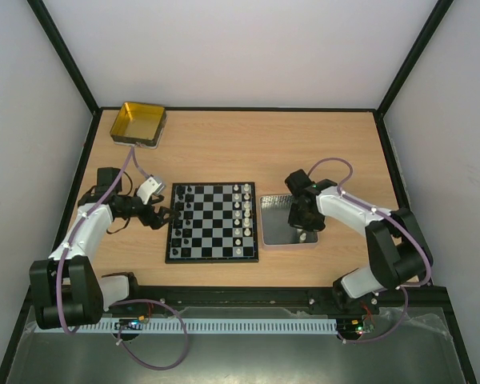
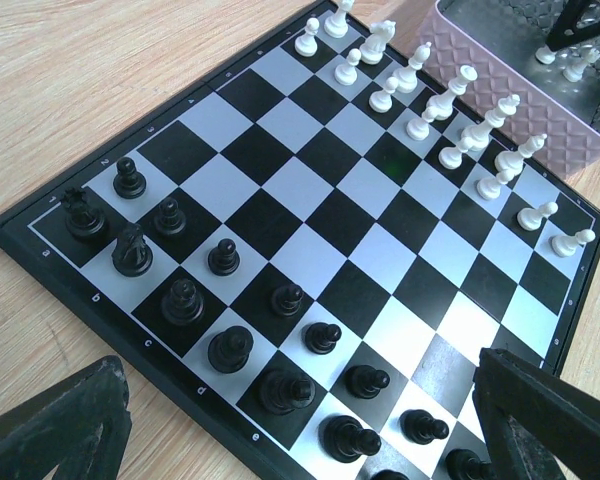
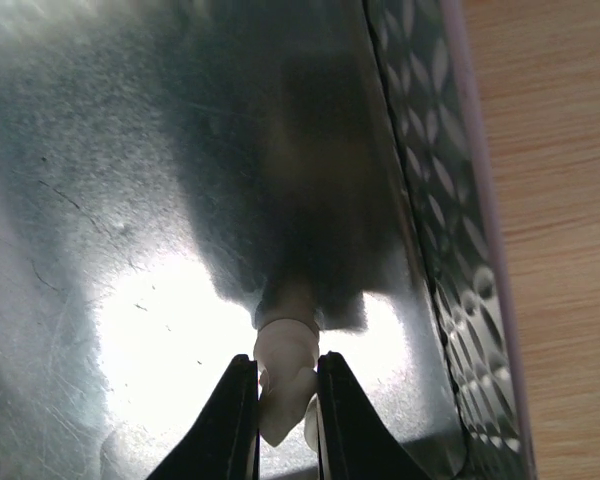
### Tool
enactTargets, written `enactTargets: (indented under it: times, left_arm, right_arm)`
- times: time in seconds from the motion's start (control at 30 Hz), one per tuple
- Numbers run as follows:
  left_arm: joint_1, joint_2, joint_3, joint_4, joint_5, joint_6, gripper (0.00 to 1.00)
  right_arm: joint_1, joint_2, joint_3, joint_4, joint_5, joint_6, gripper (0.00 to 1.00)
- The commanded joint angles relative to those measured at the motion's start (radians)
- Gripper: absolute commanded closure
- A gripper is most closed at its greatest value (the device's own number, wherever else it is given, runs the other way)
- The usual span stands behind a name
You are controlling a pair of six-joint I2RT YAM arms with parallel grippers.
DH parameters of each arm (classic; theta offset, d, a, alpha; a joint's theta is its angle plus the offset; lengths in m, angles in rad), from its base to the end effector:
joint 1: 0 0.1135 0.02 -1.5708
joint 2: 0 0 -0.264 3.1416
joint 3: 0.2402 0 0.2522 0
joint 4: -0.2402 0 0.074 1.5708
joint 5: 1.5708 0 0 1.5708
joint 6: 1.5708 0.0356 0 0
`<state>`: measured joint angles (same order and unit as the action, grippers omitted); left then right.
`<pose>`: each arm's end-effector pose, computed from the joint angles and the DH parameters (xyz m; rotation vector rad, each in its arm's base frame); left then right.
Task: Set up the chess pieces on the board
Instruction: Pick up the chess piece from the storage box.
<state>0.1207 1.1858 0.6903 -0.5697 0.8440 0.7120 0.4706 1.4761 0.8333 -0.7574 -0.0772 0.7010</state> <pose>0.2138 -0.0009 0.2090 0.9121 2.0922 -0.6941 0.2177 0.1138 0.1696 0.3387 3.0137 0.2409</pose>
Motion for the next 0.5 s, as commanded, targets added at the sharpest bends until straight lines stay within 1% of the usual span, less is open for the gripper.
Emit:
enactTargets:
  times: [0.0,0.23,0.33,0.47]
  left_arm:
    - [-0.006,0.009,-0.007,-0.001,0.006,-0.002,0.07]
    - [-0.007,0.012,-0.008,0.003,0.003,-0.003,0.07]
    - [-0.007,0.012,-0.008,0.005,0.001,-0.002,0.07]
    - [-0.009,0.017,-0.006,0.005,0.001,-0.003,0.07]
  right_arm:
    - [-0.006,0.038,0.052,-0.02,0.033,-0.037,0.96]
    - [-0.006,0.079,0.129,-0.033,0.046,-0.061,0.96]
    - [-0.006,0.098,0.149,-0.027,0.036,-0.061,0.96]
    - [0.001,0.128,0.173,-0.018,0.007,-0.108,0.95]
